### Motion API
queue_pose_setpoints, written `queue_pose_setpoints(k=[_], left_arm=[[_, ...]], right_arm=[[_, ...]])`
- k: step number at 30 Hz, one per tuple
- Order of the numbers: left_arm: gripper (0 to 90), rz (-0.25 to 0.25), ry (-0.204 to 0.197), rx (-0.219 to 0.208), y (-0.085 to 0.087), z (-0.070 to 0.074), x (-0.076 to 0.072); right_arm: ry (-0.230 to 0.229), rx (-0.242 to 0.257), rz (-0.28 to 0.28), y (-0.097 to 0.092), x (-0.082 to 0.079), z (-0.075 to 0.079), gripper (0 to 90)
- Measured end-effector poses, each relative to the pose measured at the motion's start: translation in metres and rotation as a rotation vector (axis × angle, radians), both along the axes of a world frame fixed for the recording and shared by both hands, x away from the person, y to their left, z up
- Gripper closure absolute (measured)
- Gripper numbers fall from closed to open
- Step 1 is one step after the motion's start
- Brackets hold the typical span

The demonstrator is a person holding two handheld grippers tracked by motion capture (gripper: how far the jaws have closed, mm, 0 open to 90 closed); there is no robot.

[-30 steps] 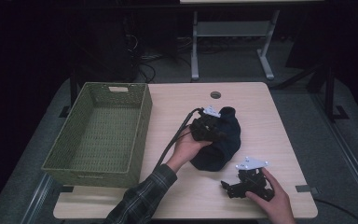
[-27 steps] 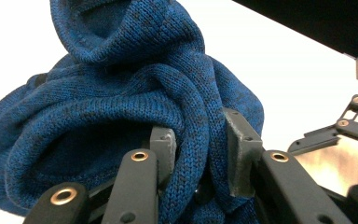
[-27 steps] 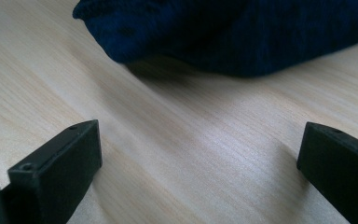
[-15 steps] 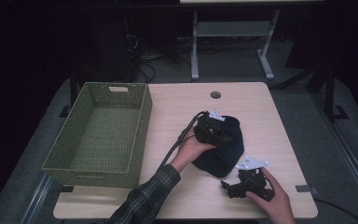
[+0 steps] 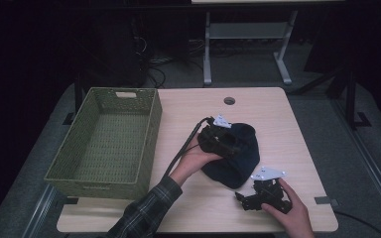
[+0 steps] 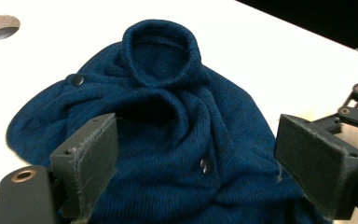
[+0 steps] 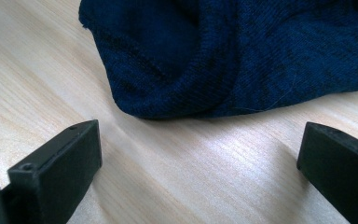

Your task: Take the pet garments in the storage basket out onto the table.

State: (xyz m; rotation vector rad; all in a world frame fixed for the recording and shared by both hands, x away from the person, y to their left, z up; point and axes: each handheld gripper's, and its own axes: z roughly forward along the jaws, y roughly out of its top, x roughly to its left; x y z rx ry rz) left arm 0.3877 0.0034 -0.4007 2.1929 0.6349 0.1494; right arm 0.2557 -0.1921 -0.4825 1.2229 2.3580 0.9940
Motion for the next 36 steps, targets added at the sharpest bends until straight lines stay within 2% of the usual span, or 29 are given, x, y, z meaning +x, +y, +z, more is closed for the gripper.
queue_pose_setpoints(k=[11,25,26,36], left_arm=[[13.5,0.039,-0.015,-0.048,0.032,0.007,-0.013],[13.5,0.052,-0.019,-0.038,0.056,0.000,-0.030],[13.5,0.063,-0.014,-0.047,0.059,-0.001,-0.032],[13.6,0.090,-0.014,-0.031,0.080,-0.014,-0.050]], right_arm=[[0.000,-0.001,0.000,0.000,0.000,0.000,0.0],[-0.001,-0.002,0.001,0.000,0.000,0.000,0.0],[-0.001,-0.001,0.001,0.000,0.000,0.000,0.0],[-0.001,-0.002,0.001,0.000,0.000,0.000,0.0]])
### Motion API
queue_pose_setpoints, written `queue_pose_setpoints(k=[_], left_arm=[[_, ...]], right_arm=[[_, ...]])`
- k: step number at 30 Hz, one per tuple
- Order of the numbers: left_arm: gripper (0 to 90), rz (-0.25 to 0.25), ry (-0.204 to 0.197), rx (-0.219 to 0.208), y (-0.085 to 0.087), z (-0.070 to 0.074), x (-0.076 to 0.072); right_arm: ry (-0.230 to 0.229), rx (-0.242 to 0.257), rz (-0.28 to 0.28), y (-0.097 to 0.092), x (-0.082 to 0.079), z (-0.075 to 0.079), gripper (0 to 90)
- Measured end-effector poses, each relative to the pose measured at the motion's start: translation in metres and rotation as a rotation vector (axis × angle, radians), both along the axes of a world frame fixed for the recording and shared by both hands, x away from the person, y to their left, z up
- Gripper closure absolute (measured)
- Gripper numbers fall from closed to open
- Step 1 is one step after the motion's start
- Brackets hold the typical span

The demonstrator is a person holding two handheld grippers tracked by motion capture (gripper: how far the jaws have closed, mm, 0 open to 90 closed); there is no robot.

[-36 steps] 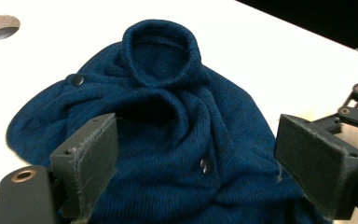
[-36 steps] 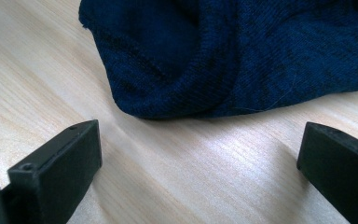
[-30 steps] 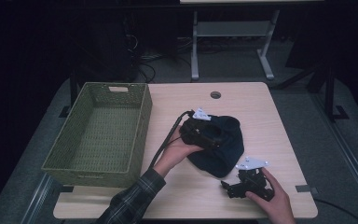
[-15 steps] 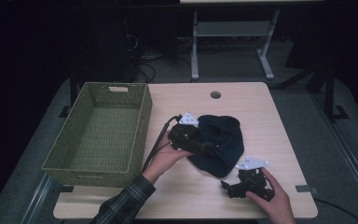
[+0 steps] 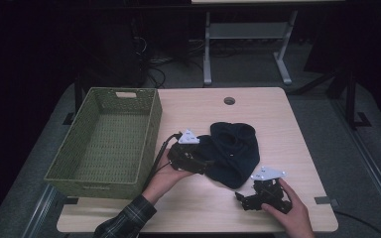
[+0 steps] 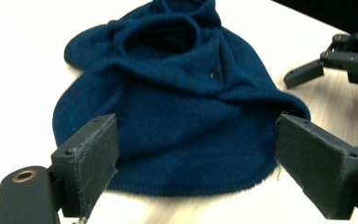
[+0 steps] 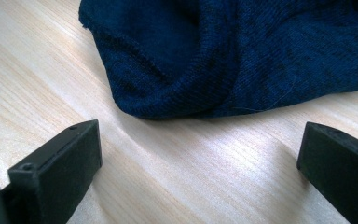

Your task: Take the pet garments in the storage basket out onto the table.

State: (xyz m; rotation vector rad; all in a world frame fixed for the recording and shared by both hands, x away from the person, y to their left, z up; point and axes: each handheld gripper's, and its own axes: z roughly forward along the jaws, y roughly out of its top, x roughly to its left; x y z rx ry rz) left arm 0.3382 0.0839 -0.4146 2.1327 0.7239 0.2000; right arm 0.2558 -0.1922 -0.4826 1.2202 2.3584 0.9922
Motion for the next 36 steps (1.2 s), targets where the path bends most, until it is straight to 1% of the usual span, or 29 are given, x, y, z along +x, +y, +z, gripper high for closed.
queue_pose_setpoints(k=[1,2,3,6,10,11,12,13,17,18,19,21,23,24,26,28,30,33,36], left_arm=[[13.6,-0.003,0.001,0.011,0.002,-0.001,-0.001],[13.5,-0.003,0.001,0.011,0.002,-0.001,-0.001],[13.6,-0.001,0.005,0.017,0.005,-0.004,-0.004],[13.6,0.008,0.010,0.021,0.009,-0.008,-0.010],[13.6,0.014,0.008,0.027,0.011,-0.012,-0.015],[13.6,0.017,0.017,0.024,0.013,-0.015,-0.019],[13.5,0.017,0.017,0.024,0.013,-0.015,-0.019],[13.6,0.013,0.021,0.038,0.015,-0.018,-0.023],[13.6,0.016,0.016,0.043,0.017,-0.022,-0.028],[13.5,0.012,0.016,0.058,0.018,-0.024,-0.030],[13.6,0.014,0.019,0.063,0.019,-0.026,-0.031],[13.6,0.012,0.019,0.067,0.019,-0.027,-0.032],[13.5,0.016,0.023,0.089,0.021,-0.032,-0.033],[13.5,0.016,0.023,0.089,0.021,-0.032,-0.033],[13.5,0.019,0.031,0.094,0.021,-0.037,-0.034],[13.5,0.019,0.038,0.121,0.021,-0.042,-0.035],[13.5,0.019,0.046,0.126,0.021,-0.045,-0.035],[13.5,0.021,0.040,0.136,0.021,-0.048,-0.034],[13.2,0.017,0.035,0.159,0.020,-0.050,-0.034]], right_arm=[[0.000,0.000,0.000,0.000,0.000,0.000,0.0],[0.000,0.000,0.000,0.000,0.000,0.000,0.0],[0.000,0.000,0.000,0.000,0.000,0.000,0.0],[-0.005,-0.002,0.002,0.000,0.000,0.000,0.0],[-0.001,-0.001,0.001,0.000,0.000,0.000,0.0],[0.000,0.000,0.000,0.000,0.000,0.000,0.0],[0.000,0.000,0.000,0.000,0.000,0.000,0.0],[0.000,0.000,0.000,0.000,0.000,0.000,0.0],[0.000,0.000,0.000,0.000,0.000,0.000,0.0],[0.000,0.000,0.000,0.000,0.000,0.000,0.0],[0.000,0.000,0.000,0.000,0.000,0.000,0.0],[0.000,0.000,0.000,0.000,0.000,0.000,0.0],[0.000,0.000,0.000,0.000,0.000,0.000,0.0],[0.000,0.000,0.000,0.000,0.000,0.000,0.0],[0.000,0.000,0.000,0.000,0.000,0.000,0.0],[0.000,0.000,0.000,0.000,0.000,0.000,0.0],[0.000,0.000,0.000,0.000,0.000,0.000,0.0],[0.000,0.000,0.000,0.000,0.000,0.000,0.0],[0.000,-0.001,0.001,0.000,0.000,0.000,0.0]])
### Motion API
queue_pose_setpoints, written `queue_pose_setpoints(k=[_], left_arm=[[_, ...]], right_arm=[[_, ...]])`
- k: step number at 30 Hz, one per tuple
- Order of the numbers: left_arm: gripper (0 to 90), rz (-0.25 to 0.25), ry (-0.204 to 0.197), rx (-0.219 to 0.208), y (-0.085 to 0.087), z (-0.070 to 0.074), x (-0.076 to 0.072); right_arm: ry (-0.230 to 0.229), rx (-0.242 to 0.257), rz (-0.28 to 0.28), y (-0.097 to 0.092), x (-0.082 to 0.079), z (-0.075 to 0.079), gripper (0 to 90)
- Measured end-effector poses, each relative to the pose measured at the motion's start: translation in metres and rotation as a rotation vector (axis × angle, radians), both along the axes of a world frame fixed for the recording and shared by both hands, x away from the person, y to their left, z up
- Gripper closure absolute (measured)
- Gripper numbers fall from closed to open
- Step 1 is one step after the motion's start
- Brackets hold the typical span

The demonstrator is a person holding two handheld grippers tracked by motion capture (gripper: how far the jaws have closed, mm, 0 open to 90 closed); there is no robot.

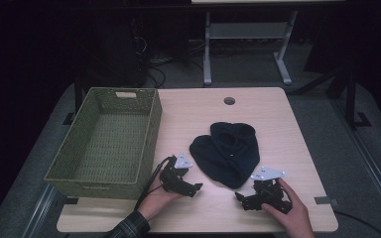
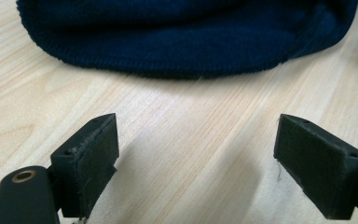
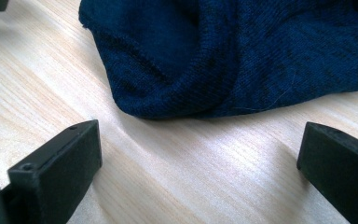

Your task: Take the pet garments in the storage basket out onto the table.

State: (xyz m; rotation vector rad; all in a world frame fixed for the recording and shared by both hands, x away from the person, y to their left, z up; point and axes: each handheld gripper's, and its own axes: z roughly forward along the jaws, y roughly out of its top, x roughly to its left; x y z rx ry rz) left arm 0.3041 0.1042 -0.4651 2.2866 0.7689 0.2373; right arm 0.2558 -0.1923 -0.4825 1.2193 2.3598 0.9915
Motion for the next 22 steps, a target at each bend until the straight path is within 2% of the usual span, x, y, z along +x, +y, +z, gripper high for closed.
queue_pose_setpoints(k=[1,5,7,9,22], left_arm=[[13.2,-0.004,-0.010,0.012,0.000,-0.003,0.000],[12.9,-0.003,-0.021,0.012,0.000,-0.007,-0.001],[12.9,-0.011,-0.044,0.017,-0.001,-0.009,-0.003],[12.8,-0.016,-0.066,-0.018,0.001,-0.013,-0.004],[12.9,-0.013,-0.069,-0.025,0.002,-0.013,-0.005]], right_arm=[[0.000,0.000,0.000,0.000,0.000,0.000,0.0],[0.000,0.000,0.000,0.000,0.000,0.000,0.0],[0.000,0.000,0.000,0.000,0.000,0.000,0.0],[0.000,0.000,0.000,0.000,0.000,0.000,0.0],[0.000,-0.001,0.000,0.000,0.000,0.000,0.0]])
